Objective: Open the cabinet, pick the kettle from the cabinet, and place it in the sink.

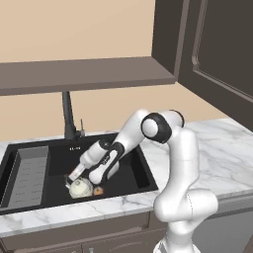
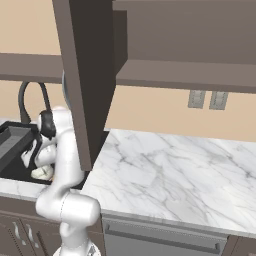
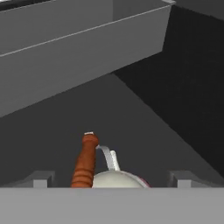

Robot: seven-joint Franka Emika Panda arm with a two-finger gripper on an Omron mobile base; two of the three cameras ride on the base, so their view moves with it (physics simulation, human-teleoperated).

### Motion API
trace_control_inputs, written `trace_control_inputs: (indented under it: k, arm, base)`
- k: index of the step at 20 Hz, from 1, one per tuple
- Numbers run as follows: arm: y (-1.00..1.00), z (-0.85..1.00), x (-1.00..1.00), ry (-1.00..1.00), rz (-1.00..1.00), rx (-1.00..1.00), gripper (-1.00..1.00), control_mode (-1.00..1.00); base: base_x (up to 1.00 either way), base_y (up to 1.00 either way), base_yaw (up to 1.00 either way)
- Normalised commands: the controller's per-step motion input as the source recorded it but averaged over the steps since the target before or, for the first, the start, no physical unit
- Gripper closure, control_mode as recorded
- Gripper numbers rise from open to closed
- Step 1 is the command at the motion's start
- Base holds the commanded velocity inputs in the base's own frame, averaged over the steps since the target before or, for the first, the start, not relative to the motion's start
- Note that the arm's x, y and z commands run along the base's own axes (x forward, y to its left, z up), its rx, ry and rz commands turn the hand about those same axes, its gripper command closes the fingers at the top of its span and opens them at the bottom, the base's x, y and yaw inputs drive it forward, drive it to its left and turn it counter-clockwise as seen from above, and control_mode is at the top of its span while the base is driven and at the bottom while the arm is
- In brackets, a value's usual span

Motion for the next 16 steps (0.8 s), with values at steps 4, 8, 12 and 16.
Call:
trace_control_inputs:
  k: [4,8,12,16]
  arm:
    - [-0.24,0.56,-0.31,-0.09,0.03,-0.02,-1.0,-1.0]
    - [-0.27,0.64,-0.33,-0.07,0.03,-0.04,-1.0,-1.0]
    - [-0.33,0.71,-0.31,-0.06,0.02,-0.03,-1.0,-1.0]
    - [-0.44,0.86,-0.3,-0.07,0.01,-0.01,-1.0,-1.0]
  base:
    - [0.0,0.0,0.0]
    - [0.0,0.0,0.0]
    - [0.0,0.0,0.0]
    - [0.0,0.0,0.0]
